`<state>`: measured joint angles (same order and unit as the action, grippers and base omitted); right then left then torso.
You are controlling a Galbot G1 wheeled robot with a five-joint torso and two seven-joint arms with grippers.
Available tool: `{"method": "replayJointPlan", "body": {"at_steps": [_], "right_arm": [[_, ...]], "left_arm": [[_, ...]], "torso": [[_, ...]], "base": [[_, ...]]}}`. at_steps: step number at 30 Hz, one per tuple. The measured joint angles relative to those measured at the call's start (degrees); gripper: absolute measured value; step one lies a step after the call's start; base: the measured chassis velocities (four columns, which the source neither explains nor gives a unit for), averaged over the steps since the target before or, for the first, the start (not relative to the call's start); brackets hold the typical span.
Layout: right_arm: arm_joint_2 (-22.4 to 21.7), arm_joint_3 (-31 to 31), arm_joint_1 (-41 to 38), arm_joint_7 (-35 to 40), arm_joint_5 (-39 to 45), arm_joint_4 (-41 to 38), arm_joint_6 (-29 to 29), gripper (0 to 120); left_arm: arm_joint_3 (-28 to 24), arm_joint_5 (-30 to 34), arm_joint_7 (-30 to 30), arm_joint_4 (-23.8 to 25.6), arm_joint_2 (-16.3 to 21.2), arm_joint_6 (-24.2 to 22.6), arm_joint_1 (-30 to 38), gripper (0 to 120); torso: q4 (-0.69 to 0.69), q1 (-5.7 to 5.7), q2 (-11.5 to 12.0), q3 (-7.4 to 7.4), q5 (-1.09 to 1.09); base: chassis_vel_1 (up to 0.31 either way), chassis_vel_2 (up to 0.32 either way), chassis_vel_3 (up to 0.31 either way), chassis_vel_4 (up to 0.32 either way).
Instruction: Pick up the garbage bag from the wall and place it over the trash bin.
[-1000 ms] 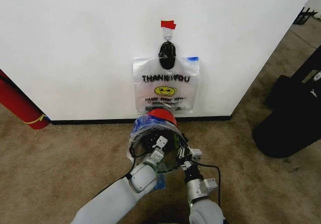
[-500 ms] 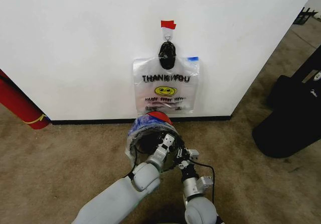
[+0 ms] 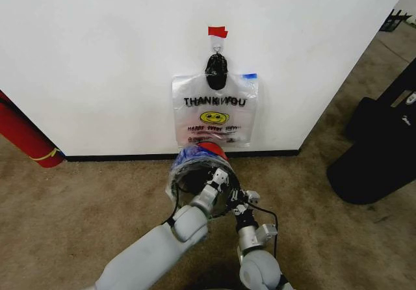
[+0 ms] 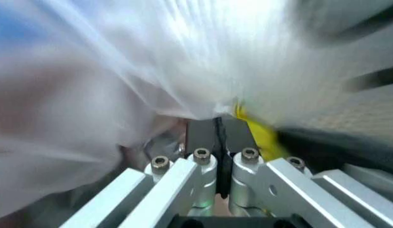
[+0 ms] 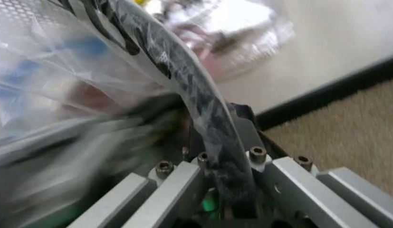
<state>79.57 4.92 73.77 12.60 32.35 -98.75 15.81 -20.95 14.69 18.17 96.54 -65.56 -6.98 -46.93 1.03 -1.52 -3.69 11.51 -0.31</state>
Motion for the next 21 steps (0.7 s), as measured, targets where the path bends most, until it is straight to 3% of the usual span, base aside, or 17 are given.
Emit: {"method": "replayJointPlan", "body": {"at_steps": [6, 12, 13, 16, 19, 21], "right_arm": [[1.57, 1.27, -3.04, 1.62, 9.07, 1.80, -2.63, 0], [1.84, 1.65, -3.68, 1.31, 11.90, 1.90, -3.36, 0], [1.90, 2.30, -3.88, 1.22, 17.17, 1.05, -5.18, 0], [1.64, 3.00, -3.67, 1.22, 20.70, -0.08, -6.98, 0], [0.30, 4.39, -2.72, 1.50, 26.30, -1.97, -10.60, 0], [-0.41, 4.74, -2.29, 1.51, 27.02, -2.25, -11.20, 0]], "left_arm": [[2.79, -0.05, -0.06, 8.30, 4.72, -0.16, -5.35, 0], [4.18, -0.17, -0.08, 10.57, 6.36, -0.20, -6.69, 4], [6.93, -0.29, -0.30, 14.13, 9.05, -0.26, -9.07, 15], [9.29, -0.27, -1.05, 16.94, 11.07, -0.33, -11.45, 24], [15.01, 1.41, -6.26, 23.67, 14.69, -1.40, -18.07, 41], [17.36, 2.69, -9.54, 26.49, 16.04, -2.07, -20.63, 46]], "torso": [[0.00, 0.00, 0.00, 0.00, 0.00], [0.00, 0.00, 0.00, 0.00, 0.00], [0.01, 0.00, 0.00, 0.00, -0.01], [0.00, 0.00, 0.00, 0.00, 0.02], [0.00, 0.00, 0.00, 0.00, 0.00], [-0.01, 0.00, 0.00, -0.01, 0.01]], "base": [[0.000, 0.000, 0.000, 0.000], [0.000, 0.000, 0.000, 0.000], [0.000, 0.000, 0.000, 0.000], [0.000, 0.000, 0.000, 0.000], [0.000, 0.000, 0.000, 0.000], [0.000, 0.000, 0.000, 0.000]]}}
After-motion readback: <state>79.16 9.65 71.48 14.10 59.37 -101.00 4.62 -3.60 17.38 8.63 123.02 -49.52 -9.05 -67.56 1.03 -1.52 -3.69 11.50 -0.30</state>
